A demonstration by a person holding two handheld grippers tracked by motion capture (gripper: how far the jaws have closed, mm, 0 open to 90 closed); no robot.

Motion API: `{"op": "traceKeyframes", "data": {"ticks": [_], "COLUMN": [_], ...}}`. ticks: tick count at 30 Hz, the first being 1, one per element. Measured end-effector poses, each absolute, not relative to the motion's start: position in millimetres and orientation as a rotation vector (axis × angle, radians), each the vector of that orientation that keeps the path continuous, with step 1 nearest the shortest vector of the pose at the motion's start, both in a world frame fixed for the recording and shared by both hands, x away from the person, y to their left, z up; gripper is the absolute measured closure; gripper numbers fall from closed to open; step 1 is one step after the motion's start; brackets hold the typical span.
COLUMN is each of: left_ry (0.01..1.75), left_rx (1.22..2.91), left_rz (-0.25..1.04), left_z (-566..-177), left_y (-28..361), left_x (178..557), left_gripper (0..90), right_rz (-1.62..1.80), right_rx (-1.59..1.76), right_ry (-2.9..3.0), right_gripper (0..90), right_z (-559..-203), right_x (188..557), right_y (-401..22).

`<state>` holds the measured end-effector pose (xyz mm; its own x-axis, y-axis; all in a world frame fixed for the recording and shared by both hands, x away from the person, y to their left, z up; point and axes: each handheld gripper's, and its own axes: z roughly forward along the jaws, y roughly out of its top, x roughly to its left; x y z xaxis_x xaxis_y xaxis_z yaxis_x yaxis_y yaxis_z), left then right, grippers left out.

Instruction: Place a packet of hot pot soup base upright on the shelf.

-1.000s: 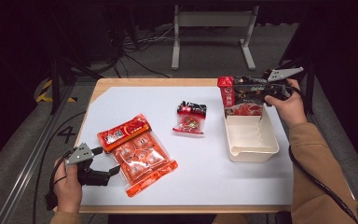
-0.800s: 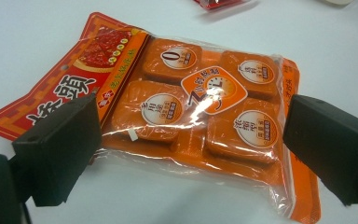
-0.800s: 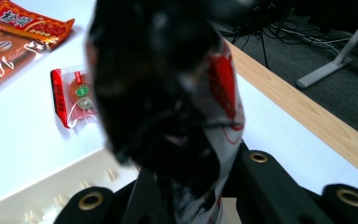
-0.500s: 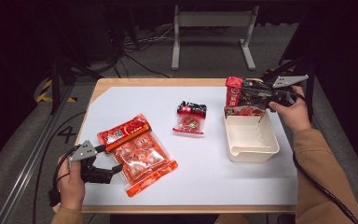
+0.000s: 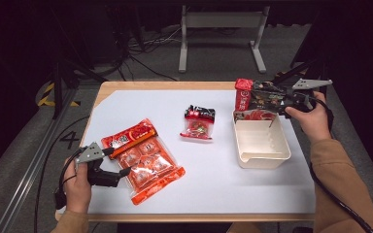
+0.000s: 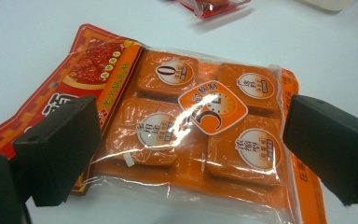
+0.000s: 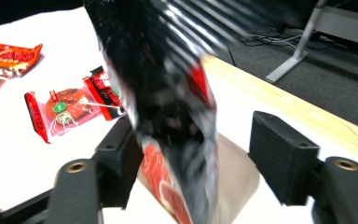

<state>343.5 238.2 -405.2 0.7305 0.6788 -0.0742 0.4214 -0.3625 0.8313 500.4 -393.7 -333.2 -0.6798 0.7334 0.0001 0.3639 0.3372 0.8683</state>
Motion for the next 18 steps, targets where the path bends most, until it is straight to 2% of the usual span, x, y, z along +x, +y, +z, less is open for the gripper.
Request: {"op": "traceKeyframes", "data": {"ticks": [9,18], "left_ry": [0.832,0.867], "left_rx": [1.998,1.973], "left_rz": [0.361,0.37], "left_z": [-401,-396], "left_y": [244,253], "left_x": [353,359], "left_gripper": [4.5,4.3], "right_rz": [1.295,1.345], "right_rx": [0.999,1.028], "right_ry": [2.128,2.092], "right_gripper": [31.5,29.1], "right_z": [-323,-308], "right_x": [463,419], "right_y": [-405,-386]}}
